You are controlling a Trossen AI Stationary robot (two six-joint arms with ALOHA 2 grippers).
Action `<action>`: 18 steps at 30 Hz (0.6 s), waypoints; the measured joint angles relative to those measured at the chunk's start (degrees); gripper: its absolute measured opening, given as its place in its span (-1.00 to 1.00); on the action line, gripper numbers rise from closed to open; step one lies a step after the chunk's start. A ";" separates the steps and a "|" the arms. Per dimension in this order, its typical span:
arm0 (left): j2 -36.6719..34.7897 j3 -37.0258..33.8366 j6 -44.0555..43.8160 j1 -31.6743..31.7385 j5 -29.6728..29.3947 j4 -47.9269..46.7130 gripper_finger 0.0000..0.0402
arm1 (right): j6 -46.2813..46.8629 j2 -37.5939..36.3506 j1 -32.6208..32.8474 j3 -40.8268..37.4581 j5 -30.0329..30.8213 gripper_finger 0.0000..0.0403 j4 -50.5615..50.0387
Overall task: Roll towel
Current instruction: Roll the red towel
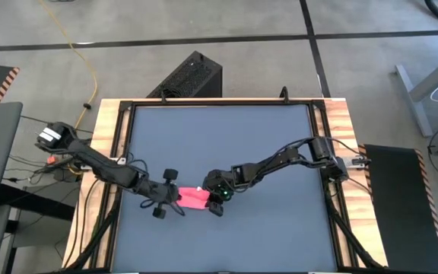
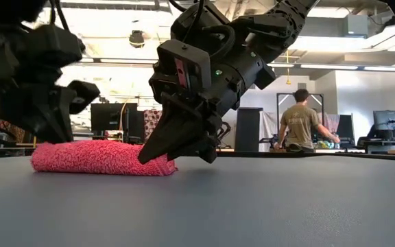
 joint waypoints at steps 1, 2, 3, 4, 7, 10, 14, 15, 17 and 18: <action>0.61 0.00 -0.04 0.56 0.00 0.00 -0.94 | 0.14 0.00 0.00 0.00 0.00 -0.81 0.08; 1.00 0.00 -0.13 1.09 0.00 0.00 -0.97 | 0.16 0.00 0.00 -0.02 0.00 -0.81 0.15; 1.36 0.00 -0.45 1.71 0.04 0.01 -0.98 | 0.16 0.00 0.00 -0.02 0.00 -0.80 0.17; 1.68 0.00 -0.64 2.32 0.06 0.02 -0.99 | 0.16 0.00 -0.01 -0.02 0.00 -0.79 0.17; 1.71 0.00 -0.46 4.35 2.35 -0.25 -0.99 | 0.14 0.01 -0.02 -0.02 0.05 -0.72 0.23; 1.71 0.00 -0.39 6.14 5.62 -0.31 -1.00 | 0.87 -0.22 -0.04 -0.02 0.37 -0.62 0.15; 1.71 0.00 -0.37 7.24 7.53 -1.10 -1.00 | 1.71 -1.07 -0.54 -0.07 0.35 -0.44 -0.47; 1.71 0.00 -0.36 7.32 7.55 -1.43 -1.00 | 2.11 -1.10 -0.71 -0.07 0.32 -0.40 -0.50; 1.69 0.00 -0.36 7.35 7.86 -1.65 -1.00 | 2.52 -1.60 -1.03 -0.09 0.07 -0.32 -1.39; 1.69 0.00 -0.36 7.35 8.12 -1.69 -1.00 | 2.51 -1.76 -1.24 -0.09 0.08 -0.28 -1.82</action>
